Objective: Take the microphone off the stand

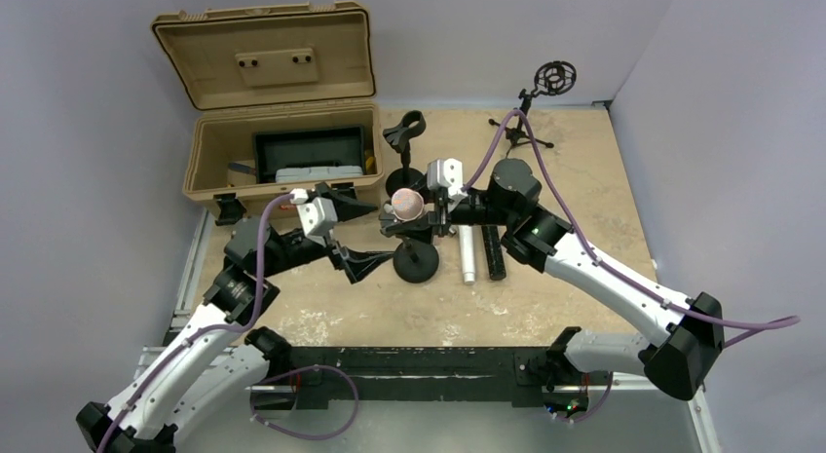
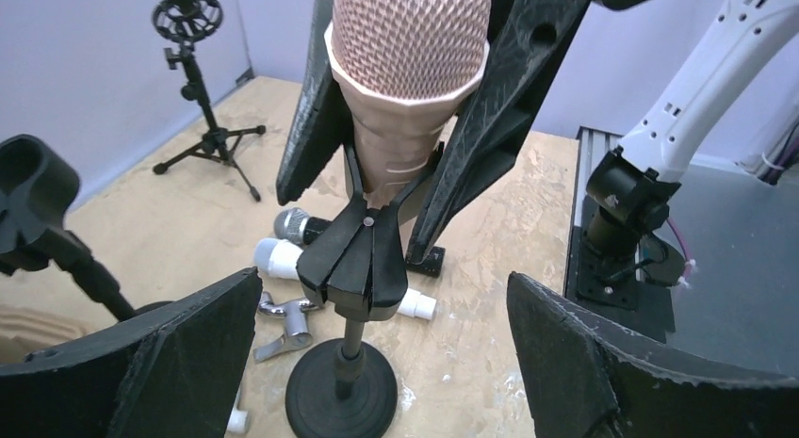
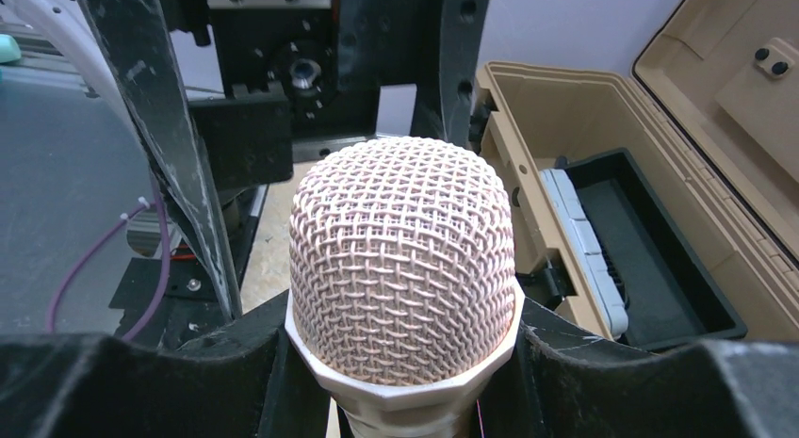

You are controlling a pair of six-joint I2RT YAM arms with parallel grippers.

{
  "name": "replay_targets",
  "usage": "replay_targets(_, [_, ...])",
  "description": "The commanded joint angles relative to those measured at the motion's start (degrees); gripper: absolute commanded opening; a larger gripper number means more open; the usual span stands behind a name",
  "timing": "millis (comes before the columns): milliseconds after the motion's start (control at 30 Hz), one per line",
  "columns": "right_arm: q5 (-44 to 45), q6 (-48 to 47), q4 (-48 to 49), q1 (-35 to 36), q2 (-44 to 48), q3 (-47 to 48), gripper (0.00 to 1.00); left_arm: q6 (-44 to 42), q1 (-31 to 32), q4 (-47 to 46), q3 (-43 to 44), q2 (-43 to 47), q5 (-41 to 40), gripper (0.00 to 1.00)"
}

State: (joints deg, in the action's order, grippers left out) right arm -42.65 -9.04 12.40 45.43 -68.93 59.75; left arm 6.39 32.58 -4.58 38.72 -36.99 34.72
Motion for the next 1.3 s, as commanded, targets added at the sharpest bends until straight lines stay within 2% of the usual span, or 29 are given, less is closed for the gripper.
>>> replay_targets(0, [-5.9,3.7,4.9,-1.3,0.5,-0.8,0.20,-2.9,-0.8,-10.1,-1.2,-3.2,7.5,1.00])
replay_targets(233, [-5.4,6.3,6.5,-2.8,0.5,-1.5,0.23,-4.6,-1.1,-11.8,0.9,-9.7,10.5,0.96])
replay_targets(300, [-0.9,7.4,6.1,-2.8,1.0,-1.3,0.30,-3.3,-1.0,-13.5,0.6,-10.4,10.3,0.95])
replay_targets(500, [13.4,8.6,-2.2,-2.8,2.8,1.7,0.69,-1.8,-1.0,-14.0,0.9,-12.2,9.5,0.93])
replay_targets(667, [18.2,11.6,-6.5,-2.8,4.9,2.4,0.79,0.1,-1.0,-15.6,0.6,-13.2,9.2,0.93])
replay_targets(800, [22.5,14.6,-10.5,-2.8,6.8,3.3,0.84,1.0,-1.1,-16.0,0.3,-13.6,9.4,0.93])
replay_targets(867, [24.9,16.7,-12.1,-2.7,7.5,3.6,0.98,1.2,-1.1,-15.9,0.1,-13.7,9.1,0.93])
replay_targets(1167, [36.5,26.7,-18.2,-2.7,10.6,4.0,0.99,1.8,-1.0,-16.9,3.0,-17.7,8.6,0.95])
replay_targets(1267, [35.6,27.9,-18.8,-2.7,11.8,2.8,0.99,1.1,-1.0,-18.7,4.4,-19.3,8.3,0.96])
